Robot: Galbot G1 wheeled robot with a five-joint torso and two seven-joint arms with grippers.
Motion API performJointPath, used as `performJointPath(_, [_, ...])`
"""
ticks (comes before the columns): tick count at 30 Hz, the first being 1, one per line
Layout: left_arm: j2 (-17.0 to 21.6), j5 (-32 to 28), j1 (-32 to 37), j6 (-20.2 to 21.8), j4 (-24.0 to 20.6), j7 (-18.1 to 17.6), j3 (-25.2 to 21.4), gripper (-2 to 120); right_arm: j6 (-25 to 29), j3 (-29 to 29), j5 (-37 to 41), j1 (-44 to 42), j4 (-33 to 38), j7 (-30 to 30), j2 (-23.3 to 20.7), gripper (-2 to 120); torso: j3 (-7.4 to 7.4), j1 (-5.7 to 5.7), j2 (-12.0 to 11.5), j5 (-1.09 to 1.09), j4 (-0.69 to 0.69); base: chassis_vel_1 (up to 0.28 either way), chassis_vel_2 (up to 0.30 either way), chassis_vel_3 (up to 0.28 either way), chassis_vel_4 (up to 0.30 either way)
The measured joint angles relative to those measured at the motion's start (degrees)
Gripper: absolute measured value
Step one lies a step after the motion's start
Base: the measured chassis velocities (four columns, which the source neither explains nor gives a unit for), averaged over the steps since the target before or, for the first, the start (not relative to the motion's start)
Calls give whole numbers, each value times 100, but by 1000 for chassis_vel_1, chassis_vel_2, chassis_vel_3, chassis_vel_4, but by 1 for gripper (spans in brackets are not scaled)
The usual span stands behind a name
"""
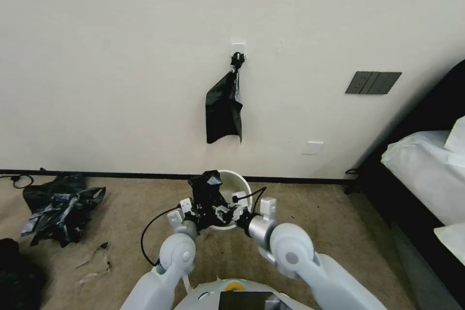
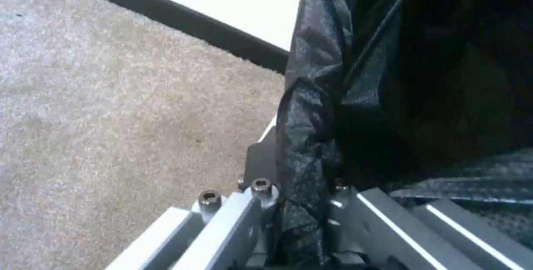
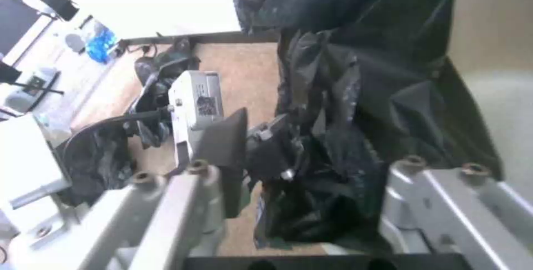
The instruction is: Place a trash bag onto the trash bin.
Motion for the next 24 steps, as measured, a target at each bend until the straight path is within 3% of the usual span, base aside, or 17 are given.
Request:
performJointPath(12, [-2, 1, 61, 33, -115, 37, 22, 1, 139, -167, -643, 99, -405, -127, 384, 86, 0, 0, 0, 0, 0, 0, 0, 0, 0])
performJointPath(14, [-10, 0, 60, 36, -115, 41, 32, 1, 144, -194, -655, 136, -449, -126, 433, 84, 0, 0, 0, 0, 0, 0, 0, 0, 0])
performJointPath(23, [-11, 1, 47, 48, -126, 47, 87, 1, 147, -310, -624, 262, -674, 10, 635, 47, 0, 0, 0, 0, -1, 0, 0, 0, 0])
performJointPath(24, [-11, 1, 47, 48, -126, 47, 87, 1, 147, -310, -624, 262, -674, 10, 635, 47, 0, 0, 0, 0, -1, 0, 0, 0, 0])
